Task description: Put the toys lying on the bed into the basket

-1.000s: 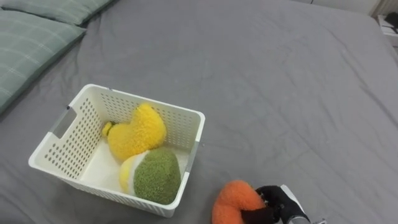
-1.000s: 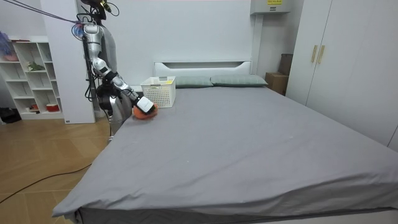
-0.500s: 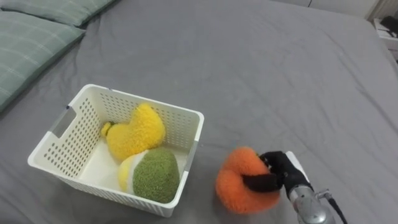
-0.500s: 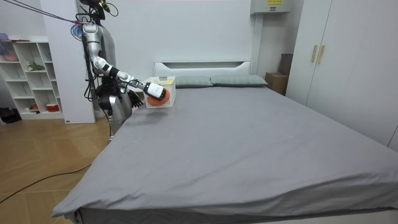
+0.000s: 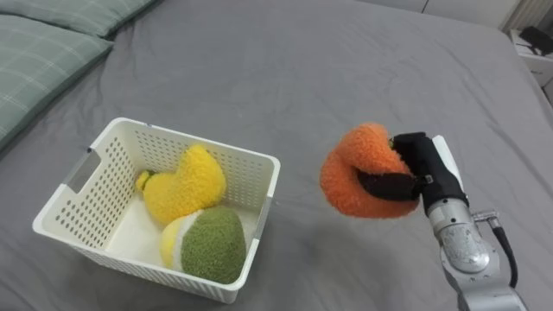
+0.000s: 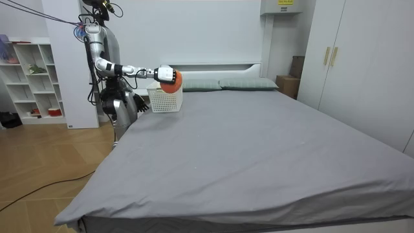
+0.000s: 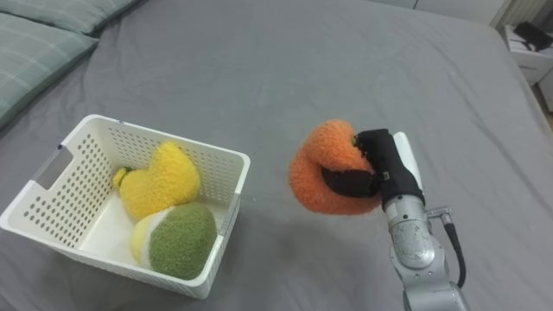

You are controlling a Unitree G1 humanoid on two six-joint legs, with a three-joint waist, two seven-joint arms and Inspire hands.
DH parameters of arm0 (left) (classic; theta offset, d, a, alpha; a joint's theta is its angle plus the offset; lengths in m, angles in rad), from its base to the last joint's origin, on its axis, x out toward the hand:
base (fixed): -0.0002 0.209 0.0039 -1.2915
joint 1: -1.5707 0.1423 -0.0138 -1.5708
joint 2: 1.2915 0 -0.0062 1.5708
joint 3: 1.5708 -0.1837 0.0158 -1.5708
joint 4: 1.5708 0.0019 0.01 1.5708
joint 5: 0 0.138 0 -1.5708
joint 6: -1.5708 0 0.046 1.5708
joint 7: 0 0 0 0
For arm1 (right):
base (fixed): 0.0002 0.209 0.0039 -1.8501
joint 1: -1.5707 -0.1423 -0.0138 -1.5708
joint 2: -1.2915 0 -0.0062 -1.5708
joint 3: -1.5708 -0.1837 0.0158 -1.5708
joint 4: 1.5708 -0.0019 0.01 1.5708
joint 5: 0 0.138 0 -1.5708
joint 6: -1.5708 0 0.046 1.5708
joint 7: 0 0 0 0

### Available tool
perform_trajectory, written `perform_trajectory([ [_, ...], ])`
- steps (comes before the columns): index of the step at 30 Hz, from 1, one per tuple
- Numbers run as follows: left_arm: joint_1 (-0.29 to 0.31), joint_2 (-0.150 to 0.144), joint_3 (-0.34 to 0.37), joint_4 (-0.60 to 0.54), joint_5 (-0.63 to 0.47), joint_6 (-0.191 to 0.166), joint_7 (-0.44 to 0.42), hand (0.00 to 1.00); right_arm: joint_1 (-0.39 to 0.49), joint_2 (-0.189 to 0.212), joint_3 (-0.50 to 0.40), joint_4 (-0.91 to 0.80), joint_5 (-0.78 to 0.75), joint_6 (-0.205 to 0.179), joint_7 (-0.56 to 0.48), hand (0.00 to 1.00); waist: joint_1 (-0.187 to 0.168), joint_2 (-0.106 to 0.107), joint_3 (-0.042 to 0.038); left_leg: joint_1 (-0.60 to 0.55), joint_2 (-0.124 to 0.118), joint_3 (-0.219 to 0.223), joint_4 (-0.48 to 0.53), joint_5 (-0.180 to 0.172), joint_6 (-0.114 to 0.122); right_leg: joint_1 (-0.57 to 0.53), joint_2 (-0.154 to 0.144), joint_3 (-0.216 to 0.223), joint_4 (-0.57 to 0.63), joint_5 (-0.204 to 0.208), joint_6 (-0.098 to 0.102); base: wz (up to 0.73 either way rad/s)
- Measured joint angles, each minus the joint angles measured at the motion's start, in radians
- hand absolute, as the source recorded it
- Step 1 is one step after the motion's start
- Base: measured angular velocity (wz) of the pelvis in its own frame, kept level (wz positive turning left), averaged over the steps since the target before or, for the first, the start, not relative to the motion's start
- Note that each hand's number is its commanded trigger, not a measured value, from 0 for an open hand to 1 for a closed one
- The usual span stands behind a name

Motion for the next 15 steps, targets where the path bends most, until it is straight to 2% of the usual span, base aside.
perform_trajectory([
  [11, 0.000, 0.001, -0.002, 0.000, -0.001, 0.003, -0.002, 0.00, -0.002, 0.000, 0.006, -0.179, -0.003, 0.015, 0.010, 1.00, 0.005, -0.002, -0.0047, -0.004, 0.000, 0.006, 0.000, 0.000, 0.001, -0.012, 0.000, 0.011, 0.011, 0.000, 0.000, -0.03],
  [15, 0.000, 0.000, 0.000, -0.003, 0.000, 0.003, -0.003, 0.00, -0.004, 0.000, 0.006, -0.212, -0.013, 0.017, 0.012, 1.00, 0.026, -0.009, -0.0089, -0.002, 0.001, 0.010, -0.002, 0.000, 0.001, -0.013, 0.000, 0.012, 0.012, 0.000, -0.001, -0.02],
])
